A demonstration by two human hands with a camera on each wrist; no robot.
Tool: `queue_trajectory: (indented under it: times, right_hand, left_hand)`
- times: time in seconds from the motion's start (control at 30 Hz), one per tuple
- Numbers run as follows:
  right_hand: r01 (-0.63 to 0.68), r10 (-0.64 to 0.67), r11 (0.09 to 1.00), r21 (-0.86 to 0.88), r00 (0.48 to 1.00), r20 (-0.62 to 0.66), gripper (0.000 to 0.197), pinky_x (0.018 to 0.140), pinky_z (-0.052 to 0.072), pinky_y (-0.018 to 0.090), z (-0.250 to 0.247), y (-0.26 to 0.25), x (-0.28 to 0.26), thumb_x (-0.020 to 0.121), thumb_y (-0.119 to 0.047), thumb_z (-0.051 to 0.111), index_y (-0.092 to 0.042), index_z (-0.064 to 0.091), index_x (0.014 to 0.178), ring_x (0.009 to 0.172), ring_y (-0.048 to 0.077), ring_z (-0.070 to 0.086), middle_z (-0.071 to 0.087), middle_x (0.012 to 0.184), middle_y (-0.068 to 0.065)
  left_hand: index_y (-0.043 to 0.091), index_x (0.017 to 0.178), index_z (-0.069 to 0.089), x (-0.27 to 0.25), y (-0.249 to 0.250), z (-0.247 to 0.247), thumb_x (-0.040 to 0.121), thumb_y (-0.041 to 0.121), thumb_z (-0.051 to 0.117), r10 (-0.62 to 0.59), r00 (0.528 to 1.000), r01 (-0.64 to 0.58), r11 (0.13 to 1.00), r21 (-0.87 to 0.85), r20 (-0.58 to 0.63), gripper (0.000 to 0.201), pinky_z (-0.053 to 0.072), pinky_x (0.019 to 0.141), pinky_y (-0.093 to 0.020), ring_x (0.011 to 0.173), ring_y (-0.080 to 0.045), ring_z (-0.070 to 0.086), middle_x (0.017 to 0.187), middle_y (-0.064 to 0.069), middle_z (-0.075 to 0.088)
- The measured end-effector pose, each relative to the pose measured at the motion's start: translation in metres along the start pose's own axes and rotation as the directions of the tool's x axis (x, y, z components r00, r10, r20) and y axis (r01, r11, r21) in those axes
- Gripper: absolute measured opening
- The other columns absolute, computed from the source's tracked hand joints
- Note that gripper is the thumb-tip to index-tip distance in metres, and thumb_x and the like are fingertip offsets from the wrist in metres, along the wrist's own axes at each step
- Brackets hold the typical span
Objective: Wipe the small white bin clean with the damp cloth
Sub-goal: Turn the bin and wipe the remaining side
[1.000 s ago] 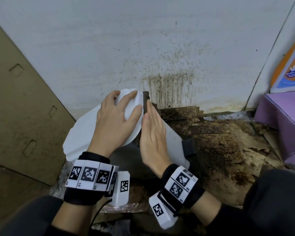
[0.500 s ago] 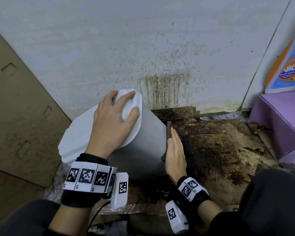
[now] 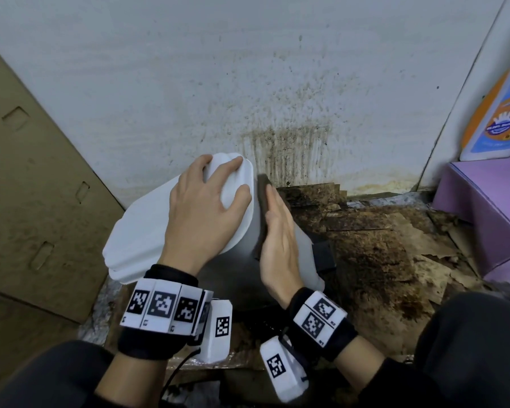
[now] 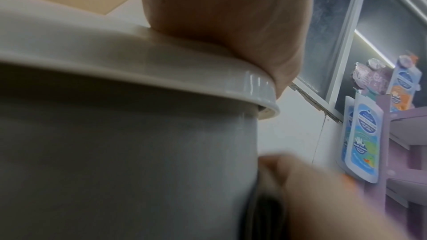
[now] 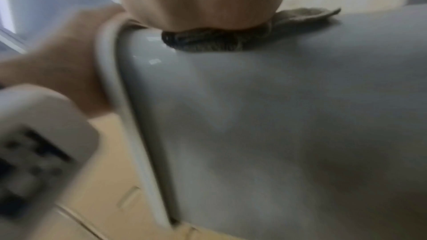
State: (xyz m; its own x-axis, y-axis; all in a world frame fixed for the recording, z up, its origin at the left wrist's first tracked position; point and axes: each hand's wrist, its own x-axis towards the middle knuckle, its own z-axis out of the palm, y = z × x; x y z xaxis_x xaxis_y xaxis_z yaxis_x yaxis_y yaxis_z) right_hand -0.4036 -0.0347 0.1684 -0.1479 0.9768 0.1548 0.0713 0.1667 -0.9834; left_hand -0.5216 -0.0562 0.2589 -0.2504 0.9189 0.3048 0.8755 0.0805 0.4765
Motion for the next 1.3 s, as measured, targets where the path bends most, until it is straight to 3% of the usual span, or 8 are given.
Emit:
queue_trajectory:
  times: [0.13, 0.27, 0.53, 0.7, 0.9, 1.0, 1.2, 1.3]
  right_hand:
    - [0.123, -0.126, 0.992, 0.033, 0.978, 0.167, 0.054, 0.131, 0.008, 0.032, 0.000, -0.021, 0.004, 0.111, -0.032, 0.018, -0.032, 0.018, 0.165, 0.156, -0.009, 0.005, 0.014, 0.171, -0.021]
    - [0.297, -0.283, 0.946, -0.130, 0.952, 0.118, 0.053, 0.131, 0.015, 0.038, -0.009, 0.013, 0.002, 0.112, -0.022, 0.025, -0.019, 0.023, 0.165, 0.159, 0.004, 0.013, 0.020, 0.173, -0.010]
    - [-0.057, 0.043, 0.978, -0.201, 0.997, -0.070, 0.060, 0.129, 0.018, 0.037, -0.039, 0.095, -0.015, 0.106, -0.041, 0.022, -0.026, 0.031, 0.163, 0.155, -0.001, 0.021, 0.028, 0.169, -0.012]
    - [-0.108, 0.092, 0.975, -0.193, 0.992, -0.090, 0.060, 0.130, 0.016, 0.035, -0.043, 0.105, -0.019, 0.104, -0.040, 0.023, -0.028, 0.031, 0.162, 0.155, -0.001, 0.021, 0.028, 0.169, -0.012]
    - [-0.174, 0.154, 0.977, -0.125, 0.977, -0.150, 0.065, 0.129, 0.016, 0.037, -0.028, 0.080, -0.014, 0.099, -0.039, 0.020, -0.026, 0.033, 0.162, 0.154, 0.003, 0.023, 0.030, 0.169, -0.009]
    - [-0.111, 0.099, 0.991, -0.071, 0.983, -0.157, 0.066, 0.129, 0.016, 0.035, -0.013, 0.049, -0.008, 0.098, -0.043, 0.019, -0.027, 0.034, 0.160, 0.153, 0.000, 0.023, 0.031, 0.168, -0.011]
    - [0.027, -0.033, 0.995, 0.095, 0.998, 0.061, 0.062, 0.130, 0.017, 0.039, 0.008, -0.028, 0.004, 0.103, -0.042, 0.019, -0.034, 0.027, 0.164, 0.155, -0.006, 0.013, 0.022, 0.170, -0.020]
    - [0.126, -0.129, 0.991, 0.036, 0.982, 0.137, 0.056, 0.131, 0.014, 0.037, 0.004, -0.024, 0.007, 0.109, -0.031, 0.021, -0.029, 0.024, 0.164, 0.156, -0.006, 0.010, 0.020, 0.170, -0.018]
  left_hand:
    - [0.048, 0.144, 0.047, 0.001, -0.003, -0.002, 0.088, 0.059, 0.035, -0.007, 1.000, 0.007, 1.000, -0.010, 0.001, 0.058, 0.027, 0.117, -0.043, 0.142, -0.021, 0.032, 0.154, 0.003, 0.036]
    - [0.047, 0.144, 0.048, -0.001, -0.003, -0.002, 0.089, 0.058, 0.037, 0.000, 1.000, 0.000, 1.000, -0.014, -0.012, 0.057, 0.027, 0.117, -0.043, 0.141, -0.021, 0.033, 0.154, 0.003, 0.037]
    - [0.050, 0.143, 0.047, 0.001, -0.008, -0.004, 0.094, 0.055, 0.044, -0.011, 1.000, 0.011, 0.999, -0.038, -0.007, 0.049, 0.026, 0.118, -0.043, 0.142, -0.020, 0.031, 0.155, 0.006, 0.035]
    - [0.052, 0.141, 0.048, 0.000, -0.010, -0.008, 0.090, 0.057, 0.042, -0.028, 1.000, 0.028, 0.997, -0.065, -0.004, 0.052, 0.028, 0.118, -0.045, 0.141, -0.020, 0.032, 0.154, 0.007, 0.036]
    - [0.050, 0.142, 0.048, 0.000, -0.009, -0.006, 0.092, 0.054, 0.043, -0.019, 1.000, 0.019, 0.999, -0.035, -0.014, 0.051, 0.026, 0.117, -0.042, 0.140, -0.021, 0.033, 0.153, 0.006, 0.036]
    - [0.049, 0.143, 0.048, 0.000, -0.007, -0.003, 0.091, 0.054, 0.042, -0.016, 1.000, 0.016, 1.000, -0.017, -0.020, 0.052, 0.027, 0.117, -0.043, 0.140, -0.022, 0.034, 0.153, 0.005, 0.036]
    - [0.049, 0.143, 0.048, -0.001, -0.002, -0.001, 0.090, 0.055, 0.040, -0.005, 1.000, 0.005, 1.000, -0.006, -0.012, 0.053, 0.025, 0.116, -0.042, 0.140, -0.021, 0.033, 0.153, 0.004, 0.036]
    - [0.050, 0.143, 0.047, 0.000, -0.006, -0.004, 0.090, 0.055, 0.040, -0.020, 1.000, 0.020, 1.000, -0.022, -0.005, 0.053, 0.025, 0.116, -0.042, 0.141, -0.020, 0.033, 0.154, 0.005, 0.035]
